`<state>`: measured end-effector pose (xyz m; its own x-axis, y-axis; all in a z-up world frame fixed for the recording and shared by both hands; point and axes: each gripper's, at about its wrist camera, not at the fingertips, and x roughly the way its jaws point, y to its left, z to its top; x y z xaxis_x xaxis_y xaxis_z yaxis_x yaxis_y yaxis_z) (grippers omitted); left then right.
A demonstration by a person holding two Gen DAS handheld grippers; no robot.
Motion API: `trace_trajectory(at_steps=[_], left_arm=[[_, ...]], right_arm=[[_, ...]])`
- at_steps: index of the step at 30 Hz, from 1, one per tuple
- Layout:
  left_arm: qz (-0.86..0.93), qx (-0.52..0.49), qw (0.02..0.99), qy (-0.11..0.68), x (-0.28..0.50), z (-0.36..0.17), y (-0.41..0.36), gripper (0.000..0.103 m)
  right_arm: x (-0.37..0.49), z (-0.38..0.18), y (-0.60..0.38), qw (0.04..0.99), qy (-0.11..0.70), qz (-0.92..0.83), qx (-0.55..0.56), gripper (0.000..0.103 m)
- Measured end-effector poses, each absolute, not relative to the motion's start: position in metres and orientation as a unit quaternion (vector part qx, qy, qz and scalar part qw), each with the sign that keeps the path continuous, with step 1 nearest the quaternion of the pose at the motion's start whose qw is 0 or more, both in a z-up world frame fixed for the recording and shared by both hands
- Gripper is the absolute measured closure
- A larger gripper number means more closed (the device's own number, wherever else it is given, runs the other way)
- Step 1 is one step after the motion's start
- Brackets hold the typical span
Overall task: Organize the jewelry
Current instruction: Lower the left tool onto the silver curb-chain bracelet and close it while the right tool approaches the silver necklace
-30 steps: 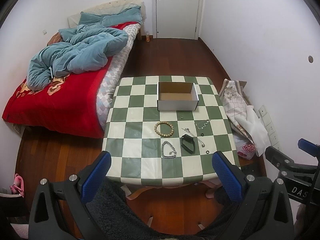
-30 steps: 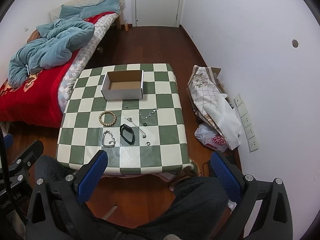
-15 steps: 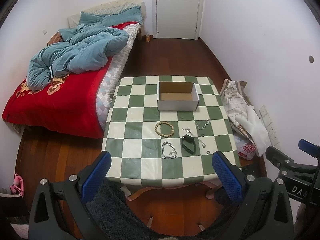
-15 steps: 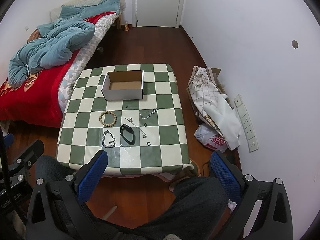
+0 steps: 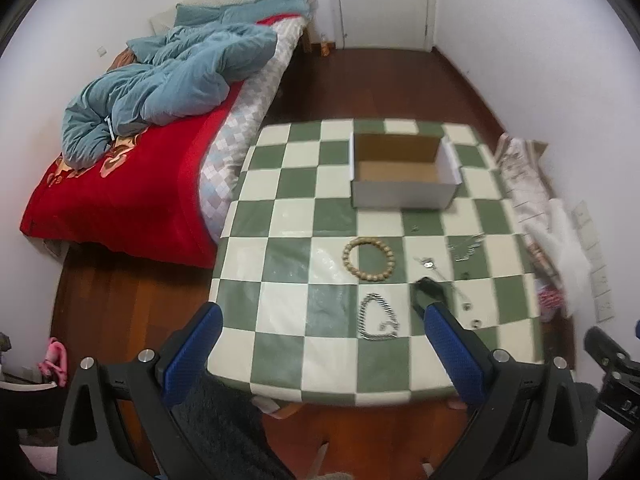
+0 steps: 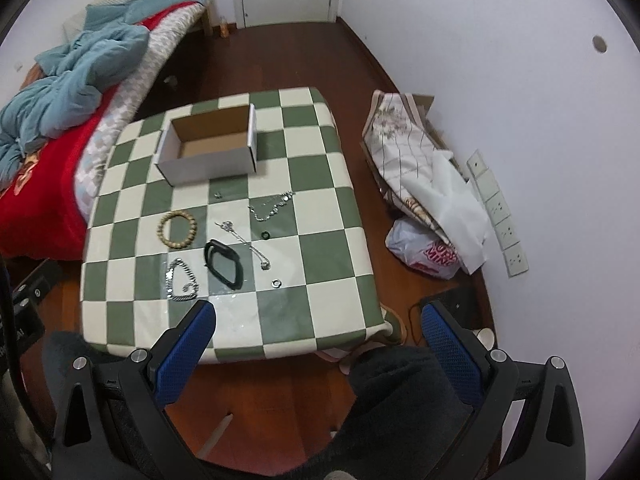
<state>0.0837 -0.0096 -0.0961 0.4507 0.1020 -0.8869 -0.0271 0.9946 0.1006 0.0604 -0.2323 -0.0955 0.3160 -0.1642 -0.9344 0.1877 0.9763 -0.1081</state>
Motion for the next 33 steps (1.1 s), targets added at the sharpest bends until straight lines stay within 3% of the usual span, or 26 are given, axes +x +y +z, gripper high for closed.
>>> trace_trajectory(at_steps=[11, 18, 23, 28, 31, 33], left_arm=[[0.058, 0.052, 0.806, 0.586, 0.15, -0.186, -0.004, 0.0], [0.033, 0.045, 0.759, 0.649, 0.157, -0.251, -0.011, 0.002], [0.022, 0.032, 0.74, 0.671, 0.158, -0.282, -0.017, 0.02], [0.008, 0.034, 0.738, 0.674, 0.155, -0.294, -0.023, 0.025], [-0.001, 0.036, 0.735, 0.678, 0.154, -0.302, -0.026, 0.045], [-0.005, 0.036, 0.731, 0.681, 0.155, -0.308, -0.027, 0.069]], right_arm=[[0.144, -0.197, -0.252, 0.778, 0.618, -0.104, 0.046, 0.001], [0.178, -0.252, -0.252, 0.751, 0.652, -0.088, 0.051, 0.012], [0.19, -0.279, -0.253, 0.739, 0.667, -0.082, 0.05, 0.015], [0.193, -0.294, -0.257, 0.729, 0.678, -0.08, 0.05, 0.018], [0.195, -0.301, -0.261, 0.725, 0.682, -0.079, 0.056, 0.019], [0.196, -0.305, -0.262, 0.722, 0.685, -0.078, 0.058, 0.019]])
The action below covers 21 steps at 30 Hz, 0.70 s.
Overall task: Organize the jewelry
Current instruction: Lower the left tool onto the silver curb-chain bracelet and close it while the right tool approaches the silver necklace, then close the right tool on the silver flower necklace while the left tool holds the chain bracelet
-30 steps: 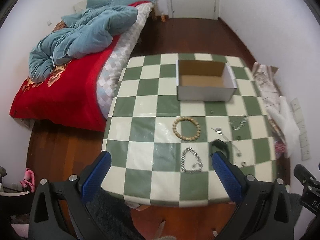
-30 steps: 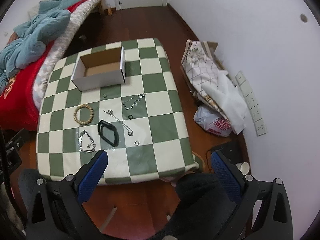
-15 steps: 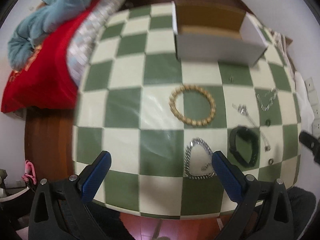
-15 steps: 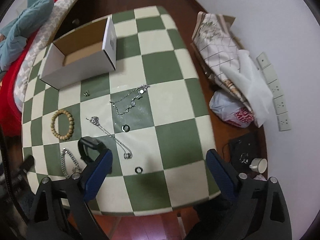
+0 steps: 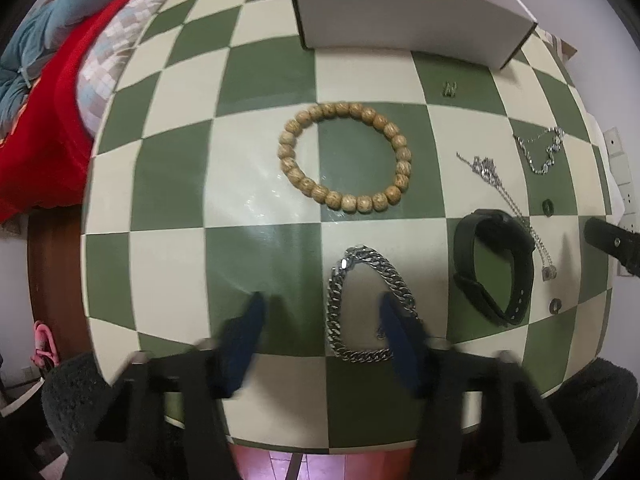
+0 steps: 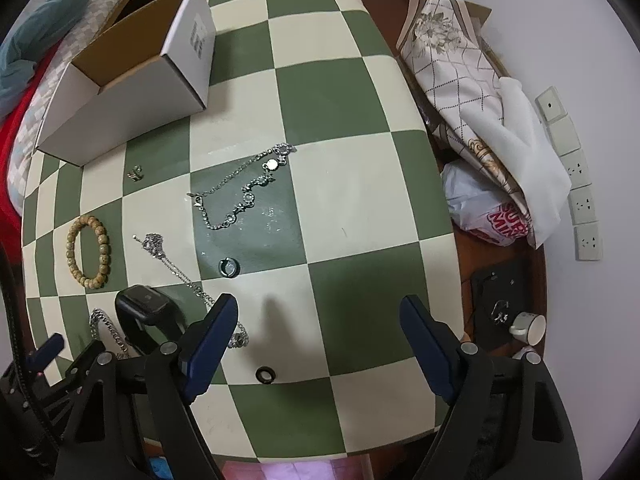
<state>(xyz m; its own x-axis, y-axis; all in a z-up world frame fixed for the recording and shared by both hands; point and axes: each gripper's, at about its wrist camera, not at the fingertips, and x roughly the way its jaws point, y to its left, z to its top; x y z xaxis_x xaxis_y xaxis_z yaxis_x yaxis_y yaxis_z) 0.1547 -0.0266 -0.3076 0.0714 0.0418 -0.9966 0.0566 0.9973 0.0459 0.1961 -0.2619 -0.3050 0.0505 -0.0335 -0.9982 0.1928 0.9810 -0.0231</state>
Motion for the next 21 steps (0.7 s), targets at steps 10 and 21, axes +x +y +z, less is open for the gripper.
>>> trace_trajectory(at_steps=[10, 21], left_arm=[[0.024, 0.054, 0.752, 0.656, 0.169, -0.312, 0.008, 0.101], [0.063, 0.053, 0.763, 0.642, 0.192, -0.309, 0.052, 0.102]], right_arm=[[0.218, -0.316, -0.264, 0.733, 0.673, -0.081, 0.066, 0.019], [0.259, -0.337, -0.234, 0.745, 0.661, -0.086, 0.034, 0.023]])
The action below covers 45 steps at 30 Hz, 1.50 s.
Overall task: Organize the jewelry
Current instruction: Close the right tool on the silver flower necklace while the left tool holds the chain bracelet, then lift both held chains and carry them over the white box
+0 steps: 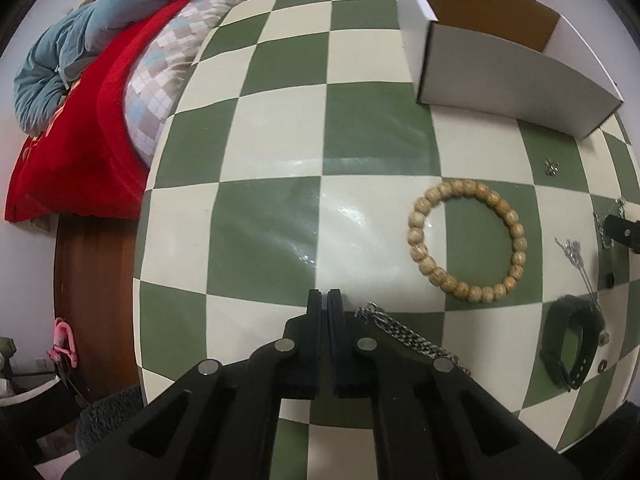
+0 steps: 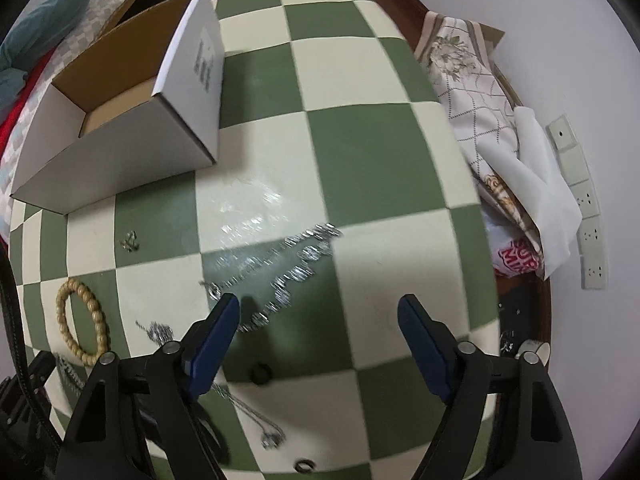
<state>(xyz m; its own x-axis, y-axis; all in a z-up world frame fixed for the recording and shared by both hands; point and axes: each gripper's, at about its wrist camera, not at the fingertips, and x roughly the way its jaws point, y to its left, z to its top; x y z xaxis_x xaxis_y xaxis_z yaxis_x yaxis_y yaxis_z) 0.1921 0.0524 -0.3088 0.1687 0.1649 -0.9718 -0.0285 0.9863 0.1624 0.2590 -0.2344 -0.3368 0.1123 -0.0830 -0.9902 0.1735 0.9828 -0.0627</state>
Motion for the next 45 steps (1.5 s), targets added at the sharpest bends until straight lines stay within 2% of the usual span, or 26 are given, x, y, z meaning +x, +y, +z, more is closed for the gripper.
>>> trace_trajectory(at_steps=[9, 12, 14, 15, 16, 18, 23, 31, 34, 35, 37, 39, 42, 44, 45], left_arm=[[0.06, 0.053, 0.76, 0.645, 0.195, -0.314, 0.038, 0.103], [0.058, 0.053, 0.76, 0.645, 0.194, -0.314, 0.038, 0.103], [0.056, 0.052, 0.76, 0.645, 0.193, -0.314, 0.037, 0.103], [0.056, 0.052, 0.76, 0.646, 0.192, -0.313, 0.035, 0.103], [0.055, 0.052, 0.76, 0.645, 0.192, -0.312, 0.036, 0.103], [0.055, 0.051, 0.762, 0.643, 0.191, -0.309, 0.035, 0.103], [0.051, 0.042, 0.775, 0.628, 0.188, -0.289, 0.037, 0.103], [0.039, 0.018, 0.799, 0.6, 0.184, -0.251, 0.044, 0.103], [0.018, -0.06, 0.784, 0.617, 0.182, -0.254, 0.059, 0.102], [0.015, -0.102, 0.763, 0.639, 0.181, -0.264, 0.068, 0.097], [0.021, -0.168, 0.725, 0.667, 0.177, -0.284, 0.08, 0.097], [0.039, -0.193, 0.706, 0.68, 0.172, -0.297, 0.083, 0.096], [0.062, -0.192, 0.695, 0.69, 0.174, -0.313, 0.082, 0.084], [0.072, -0.158, 0.711, 0.681, 0.177, -0.308, 0.072, 0.068], [0.077, -0.141, 0.712, 0.683, 0.179, -0.309, 0.066, 0.067]], right_arm=[[0.267, -0.341, -0.223, 0.755, 0.649, -0.081, 0.039, 0.025], [0.266, -0.34, -0.221, 0.761, 0.643, -0.075, 0.036, 0.029], [0.265, -0.338, -0.217, 0.769, 0.635, -0.069, 0.029, 0.041], [0.264, -0.336, -0.215, 0.773, 0.631, -0.065, 0.024, 0.06], [0.264, -0.334, -0.213, 0.775, 0.629, -0.063, 0.019, 0.091], [0.263, -0.334, -0.211, 0.775, 0.629, -0.061, 0.019, 0.097], [0.255, -0.323, -0.216, 0.788, 0.613, -0.059, 0.031, 0.098], [0.228, -0.277, -0.223, 0.817, 0.571, -0.052, 0.065, 0.098], [0.223, -0.268, -0.227, 0.818, 0.569, -0.05, 0.075, 0.098], [0.222, -0.267, -0.229, 0.818, 0.568, -0.051, 0.075, 0.098], [0.22, -0.266, -0.231, 0.817, 0.57, -0.05, 0.076, 0.098], [0.217, -0.267, -0.232, 0.816, 0.571, -0.052, 0.077, 0.098], [0.215, -0.27, -0.234, 0.813, 0.575, -0.054, 0.079, 0.098], [0.214, -0.273, -0.235, 0.811, 0.577, -0.055, 0.078, 0.098], [0.213, -0.273, -0.236, 0.811, 0.577, -0.056, 0.078, 0.098]])
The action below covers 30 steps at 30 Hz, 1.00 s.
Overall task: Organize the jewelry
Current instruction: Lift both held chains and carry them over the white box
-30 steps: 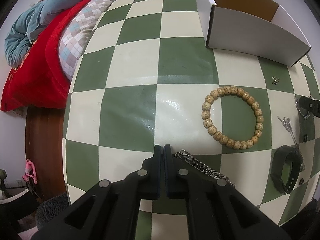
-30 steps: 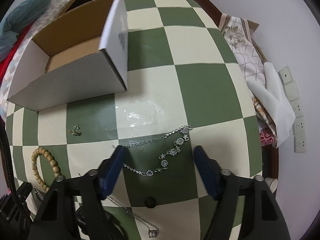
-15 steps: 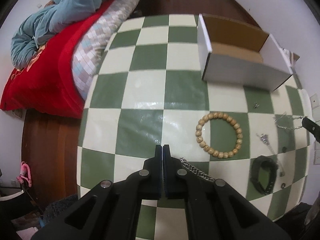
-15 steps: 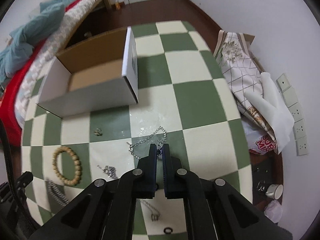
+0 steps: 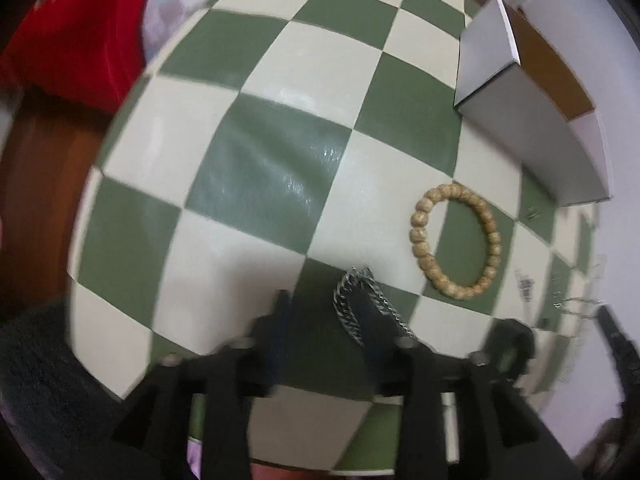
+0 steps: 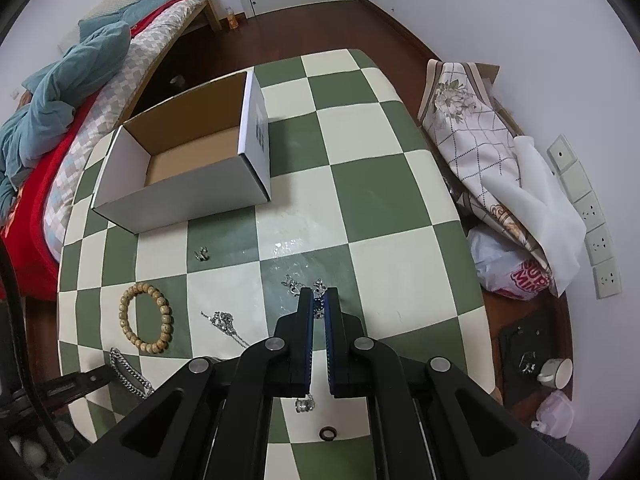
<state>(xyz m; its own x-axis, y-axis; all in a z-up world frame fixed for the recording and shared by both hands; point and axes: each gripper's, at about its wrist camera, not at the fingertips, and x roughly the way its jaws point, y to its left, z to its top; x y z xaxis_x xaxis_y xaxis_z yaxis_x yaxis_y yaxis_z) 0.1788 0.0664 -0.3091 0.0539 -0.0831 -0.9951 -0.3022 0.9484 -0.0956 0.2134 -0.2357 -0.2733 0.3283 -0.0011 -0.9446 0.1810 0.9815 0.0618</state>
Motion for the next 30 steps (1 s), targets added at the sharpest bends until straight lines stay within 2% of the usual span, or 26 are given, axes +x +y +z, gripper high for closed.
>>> trace_trajectory(at_steps=[4, 6, 7, 12, 24, 30], left_arm=[[0.082, -0.061, 0.73, 0.676, 0.181, -0.31, 0.042, 0.068], [0.067, -0.039, 0.745, 0.662, 0.178, -0.308, 0.031, 0.089], [0.056, -0.029, 0.75, 0.658, 0.176, -0.308, 0.025, 0.097], [0.055, 0.008, 0.765, 0.642, 0.17, -0.3, 0.015, 0.098], [0.035, 0.018, 0.835, 0.549, 0.15, -0.211, 0.007, 0.098], [0.023, 0.025, 0.865, 0.501, 0.169, -0.178, 0.001, 0.098]], right_arm=[[0.213, -0.275, -0.237, 0.81, 0.578, -0.057, 0.085, 0.098], [0.213, -0.276, -0.236, 0.81, 0.578, -0.056, 0.085, 0.098], [0.212, -0.277, -0.234, 0.81, 0.578, -0.054, 0.087, 0.098], [0.208, -0.273, -0.228, 0.814, 0.574, -0.046, 0.081, 0.098], [0.195, -0.238, -0.236, 0.835, 0.544, -0.048, 0.075, 0.098], [0.191, -0.222, -0.221, 0.848, 0.526, -0.041, 0.054, 0.098]])
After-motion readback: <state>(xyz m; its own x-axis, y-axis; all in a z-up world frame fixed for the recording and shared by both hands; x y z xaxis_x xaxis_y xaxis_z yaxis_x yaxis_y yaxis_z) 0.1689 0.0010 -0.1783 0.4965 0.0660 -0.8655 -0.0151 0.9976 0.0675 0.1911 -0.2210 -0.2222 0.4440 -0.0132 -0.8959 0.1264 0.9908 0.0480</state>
